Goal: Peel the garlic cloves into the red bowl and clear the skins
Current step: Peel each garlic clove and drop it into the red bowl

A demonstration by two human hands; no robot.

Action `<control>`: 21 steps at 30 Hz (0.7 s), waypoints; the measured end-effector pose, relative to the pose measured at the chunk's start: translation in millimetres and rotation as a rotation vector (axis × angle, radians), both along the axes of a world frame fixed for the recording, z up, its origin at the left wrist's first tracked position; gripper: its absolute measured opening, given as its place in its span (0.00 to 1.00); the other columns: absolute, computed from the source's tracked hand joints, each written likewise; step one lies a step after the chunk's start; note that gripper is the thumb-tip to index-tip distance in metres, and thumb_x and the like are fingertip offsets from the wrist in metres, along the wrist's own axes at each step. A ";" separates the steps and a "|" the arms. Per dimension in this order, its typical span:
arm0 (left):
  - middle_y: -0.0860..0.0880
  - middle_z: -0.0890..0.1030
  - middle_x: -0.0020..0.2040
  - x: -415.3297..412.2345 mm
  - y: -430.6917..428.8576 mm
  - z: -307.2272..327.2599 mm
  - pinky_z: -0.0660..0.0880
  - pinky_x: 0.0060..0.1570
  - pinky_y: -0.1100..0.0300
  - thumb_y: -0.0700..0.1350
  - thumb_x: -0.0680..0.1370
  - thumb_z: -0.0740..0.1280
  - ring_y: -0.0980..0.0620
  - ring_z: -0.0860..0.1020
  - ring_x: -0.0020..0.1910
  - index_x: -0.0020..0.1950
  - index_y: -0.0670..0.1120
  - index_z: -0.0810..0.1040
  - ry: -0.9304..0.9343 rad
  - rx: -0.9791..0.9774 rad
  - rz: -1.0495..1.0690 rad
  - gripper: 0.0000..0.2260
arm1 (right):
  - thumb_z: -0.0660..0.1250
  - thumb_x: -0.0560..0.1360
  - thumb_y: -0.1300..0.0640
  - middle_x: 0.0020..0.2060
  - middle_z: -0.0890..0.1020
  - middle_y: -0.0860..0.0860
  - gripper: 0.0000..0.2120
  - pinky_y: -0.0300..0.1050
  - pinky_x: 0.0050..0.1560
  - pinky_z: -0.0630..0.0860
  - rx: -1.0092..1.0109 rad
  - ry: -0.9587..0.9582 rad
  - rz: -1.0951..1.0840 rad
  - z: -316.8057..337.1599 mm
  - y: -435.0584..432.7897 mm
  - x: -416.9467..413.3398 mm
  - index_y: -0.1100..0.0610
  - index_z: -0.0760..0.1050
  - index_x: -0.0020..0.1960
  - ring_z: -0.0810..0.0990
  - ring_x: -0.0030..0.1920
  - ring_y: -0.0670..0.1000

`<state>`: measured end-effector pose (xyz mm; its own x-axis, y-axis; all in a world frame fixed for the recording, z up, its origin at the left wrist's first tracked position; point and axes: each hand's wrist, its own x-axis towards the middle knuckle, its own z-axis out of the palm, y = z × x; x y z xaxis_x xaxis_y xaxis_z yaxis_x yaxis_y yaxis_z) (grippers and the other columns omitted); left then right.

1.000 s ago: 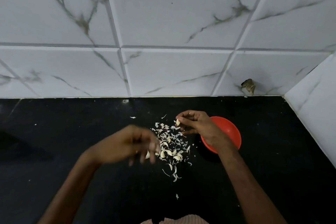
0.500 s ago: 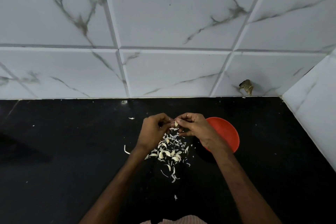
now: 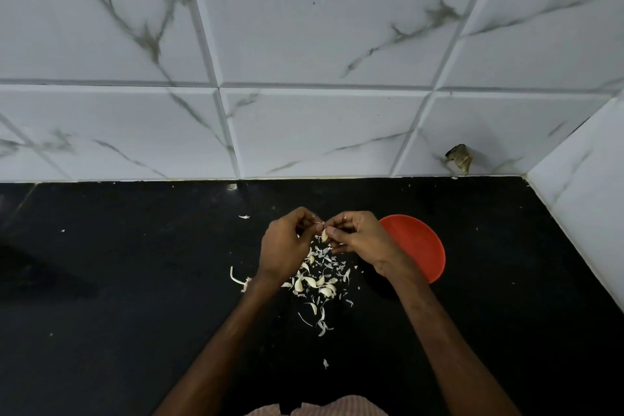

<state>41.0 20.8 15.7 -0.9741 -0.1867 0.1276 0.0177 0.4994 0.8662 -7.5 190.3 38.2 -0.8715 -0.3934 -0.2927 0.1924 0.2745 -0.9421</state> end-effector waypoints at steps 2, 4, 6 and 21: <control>0.58 0.84 0.40 -0.9 1.7 -1.3 0.80 0.44 0.58 0.42 0.76 0.74 0.60 0.82 0.42 0.46 0.53 0.81 0.023 0.054 0.012 0.06 | 0.70 0.77 0.66 0.43 0.85 0.59 0.06 0.52 0.48 0.85 0.014 0.004 0.001 -1.4 1.8 -0.6 0.65 0.81 0.53 0.83 0.39 0.48; 0.55 0.84 0.41 -2.0 1.8 -2.1 0.80 0.47 0.58 0.39 0.77 0.73 0.58 0.83 0.42 0.47 0.51 0.81 0.061 0.130 0.038 0.06 | 0.70 0.77 0.66 0.43 0.85 0.58 0.05 0.51 0.48 0.85 0.041 0.021 0.005 -3.3 3.4 -0.9 0.64 0.81 0.53 0.83 0.40 0.48; 0.53 0.85 0.42 -4.3 -0.1 -3.4 0.80 0.49 0.58 0.37 0.76 0.73 0.57 0.83 0.44 0.50 0.48 0.82 0.072 0.215 0.055 0.07 | 0.70 0.77 0.66 0.44 0.85 0.58 0.05 0.51 0.48 0.85 0.054 0.032 -0.002 -5.3 4.6 0.1 0.63 0.82 0.52 0.84 0.42 0.50; 0.53 0.84 0.43 -4.9 6.0 -10.1 0.76 0.41 0.69 0.43 0.76 0.75 0.60 0.82 0.41 0.51 0.47 0.83 -0.058 0.148 -0.041 0.06 | 0.71 0.76 0.68 0.46 0.86 0.56 0.04 0.40 0.41 0.81 -0.082 0.034 -0.175 -13.8 0.8 4.4 0.62 0.82 0.49 0.85 0.43 0.47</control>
<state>36.0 26.8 5.6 -0.9863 -0.1588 0.0453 -0.0162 0.3657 0.9306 -3.1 191.1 24.4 -0.9377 -0.2559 -0.2351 0.1983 0.1615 -0.9667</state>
